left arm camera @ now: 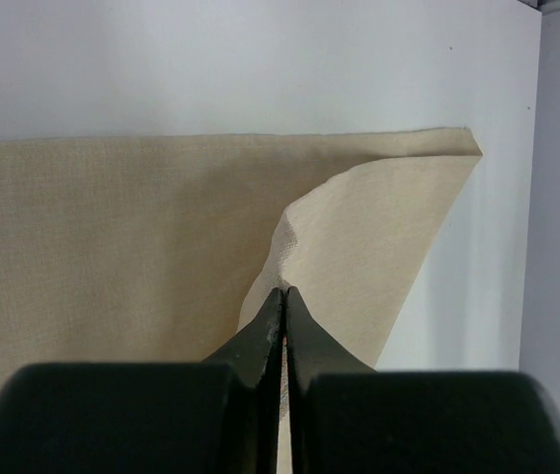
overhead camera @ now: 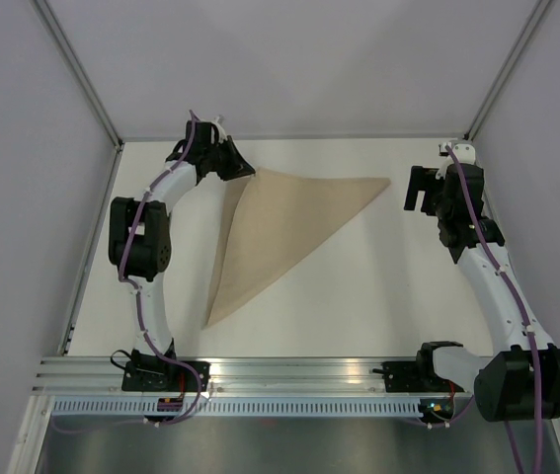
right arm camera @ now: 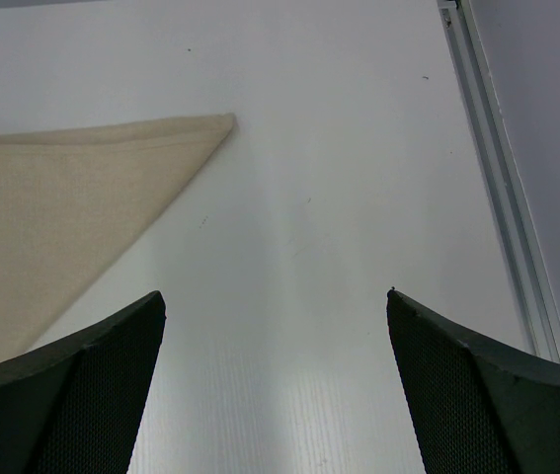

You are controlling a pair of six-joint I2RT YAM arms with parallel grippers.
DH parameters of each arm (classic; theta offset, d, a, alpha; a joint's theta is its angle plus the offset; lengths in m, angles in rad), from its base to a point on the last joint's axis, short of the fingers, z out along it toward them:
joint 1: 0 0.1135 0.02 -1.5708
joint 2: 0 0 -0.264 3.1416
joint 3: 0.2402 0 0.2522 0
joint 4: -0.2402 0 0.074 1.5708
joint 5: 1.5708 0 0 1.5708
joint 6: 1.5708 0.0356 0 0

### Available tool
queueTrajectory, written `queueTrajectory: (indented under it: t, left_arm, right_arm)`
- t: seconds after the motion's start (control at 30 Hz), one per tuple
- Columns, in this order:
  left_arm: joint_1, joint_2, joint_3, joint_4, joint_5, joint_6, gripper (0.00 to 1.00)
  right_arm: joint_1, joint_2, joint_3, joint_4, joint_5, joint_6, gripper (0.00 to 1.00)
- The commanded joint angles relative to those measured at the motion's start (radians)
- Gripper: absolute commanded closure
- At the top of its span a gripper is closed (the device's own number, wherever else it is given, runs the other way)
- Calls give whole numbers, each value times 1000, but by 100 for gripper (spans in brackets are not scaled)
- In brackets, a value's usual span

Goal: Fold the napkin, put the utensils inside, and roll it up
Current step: Fold the napkin at the center of the board.

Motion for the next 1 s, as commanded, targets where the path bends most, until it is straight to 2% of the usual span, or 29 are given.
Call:
queueTrajectory:
  t: [0.0, 0.97]
  left_arm:
    - [19, 14, 49, -3, 40, -9, 98]
    - [77, 58, 132, -32, 64, -1, 98]
  right_arm:
    - [-3, -1, -1, 1, 1, -11, 2]
    - [-3, 14, -1, 1, 5, -19, 2]
